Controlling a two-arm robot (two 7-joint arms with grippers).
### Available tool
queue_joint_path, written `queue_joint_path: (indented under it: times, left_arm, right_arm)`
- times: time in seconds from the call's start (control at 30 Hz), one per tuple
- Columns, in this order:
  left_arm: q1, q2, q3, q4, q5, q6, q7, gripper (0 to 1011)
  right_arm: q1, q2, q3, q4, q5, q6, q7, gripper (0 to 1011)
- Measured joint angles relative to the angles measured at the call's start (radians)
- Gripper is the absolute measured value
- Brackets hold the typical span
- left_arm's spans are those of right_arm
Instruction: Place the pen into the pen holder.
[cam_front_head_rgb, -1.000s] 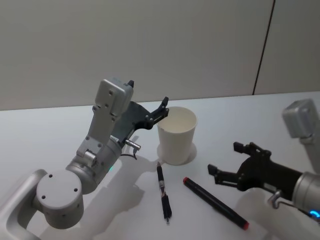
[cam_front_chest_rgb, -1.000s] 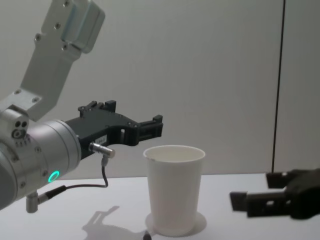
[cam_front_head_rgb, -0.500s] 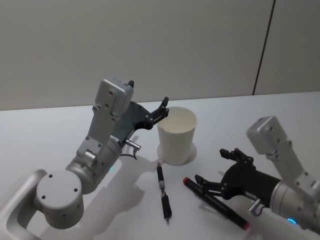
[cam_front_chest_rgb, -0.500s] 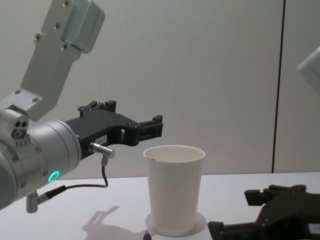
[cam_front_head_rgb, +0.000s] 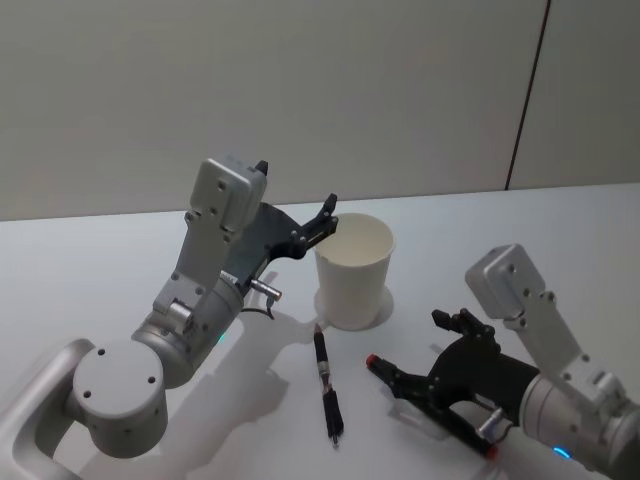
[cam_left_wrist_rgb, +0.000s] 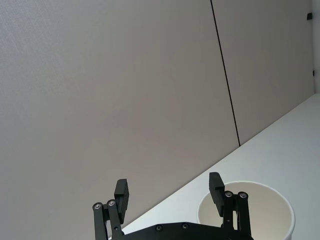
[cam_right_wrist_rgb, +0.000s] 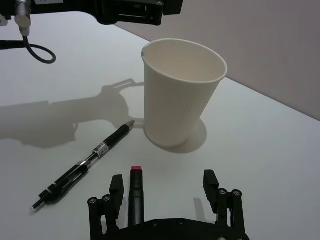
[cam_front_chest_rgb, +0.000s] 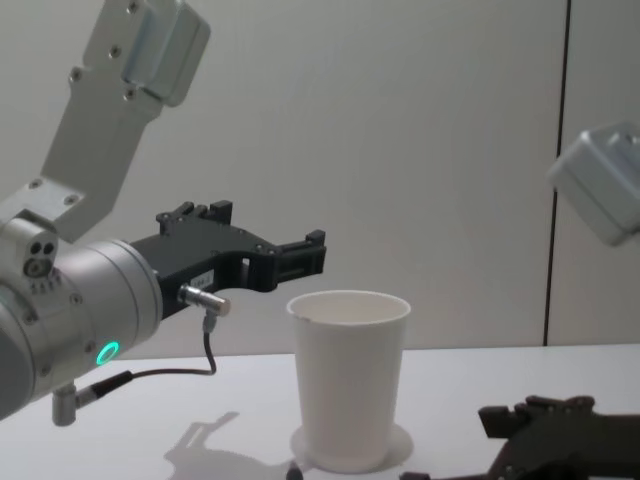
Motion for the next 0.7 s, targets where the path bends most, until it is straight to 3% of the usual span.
queue_joint_path:
  times: [0.33,0.7]
  left_arm:
    - [0.0,0.0,0.0,0.0,0.0,0.0,0.0,1001]
    - [0.0,0.0,0.0,0.0,0.0,0.0,0.0,1001]
  right_arm:
    - [-0.005,-0.012,-0.002,-0.027,0.026,0.119,-0.019,1001]
    - [0.002,-0.025,-0.001,-0.033,0.041,0.194,-0.025,1001]
